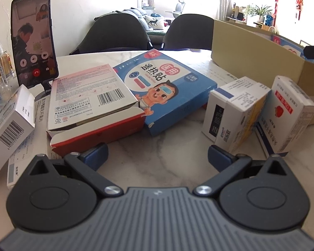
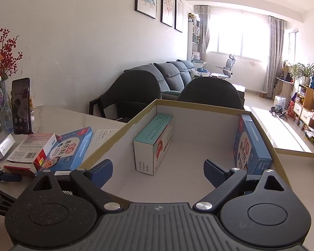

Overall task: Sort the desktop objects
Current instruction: 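Move the right tool back from the cardboard box over the table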

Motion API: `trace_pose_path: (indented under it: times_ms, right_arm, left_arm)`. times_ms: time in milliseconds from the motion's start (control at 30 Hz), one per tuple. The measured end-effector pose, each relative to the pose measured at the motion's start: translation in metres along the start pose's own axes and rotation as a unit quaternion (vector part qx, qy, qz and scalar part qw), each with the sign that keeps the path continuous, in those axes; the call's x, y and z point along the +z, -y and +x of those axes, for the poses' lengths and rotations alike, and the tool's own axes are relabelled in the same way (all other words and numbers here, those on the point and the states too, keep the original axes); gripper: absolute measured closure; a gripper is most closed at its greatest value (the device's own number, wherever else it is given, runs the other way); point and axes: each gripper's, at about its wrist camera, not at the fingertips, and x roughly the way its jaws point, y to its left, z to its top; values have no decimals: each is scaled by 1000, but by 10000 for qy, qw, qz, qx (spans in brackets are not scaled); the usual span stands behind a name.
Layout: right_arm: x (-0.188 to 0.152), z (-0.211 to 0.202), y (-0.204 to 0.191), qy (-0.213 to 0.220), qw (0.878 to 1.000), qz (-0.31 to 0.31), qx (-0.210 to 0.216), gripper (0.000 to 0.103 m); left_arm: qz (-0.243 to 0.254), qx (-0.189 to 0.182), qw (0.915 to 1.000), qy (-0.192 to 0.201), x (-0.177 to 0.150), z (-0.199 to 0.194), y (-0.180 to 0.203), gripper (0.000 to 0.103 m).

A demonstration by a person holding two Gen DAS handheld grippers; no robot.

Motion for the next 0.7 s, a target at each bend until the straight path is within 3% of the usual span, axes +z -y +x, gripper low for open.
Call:
trace_pose_path:
  times_ms: [200,367,700]
  right_arm:
    - [-1,-1,-1,3,10000,-3,17,8]
    - [0,-3,-2,31,10000,-8,52,8]
    - [1,-6,-3,58,9999,2,89,8]
  left_arm:
    - [174,74,9997,132,3,-5,3,0]
    - [623,252,9974,251,3,-9,12,0]
    - [1821,671,9790,629,1,-12,33,0]
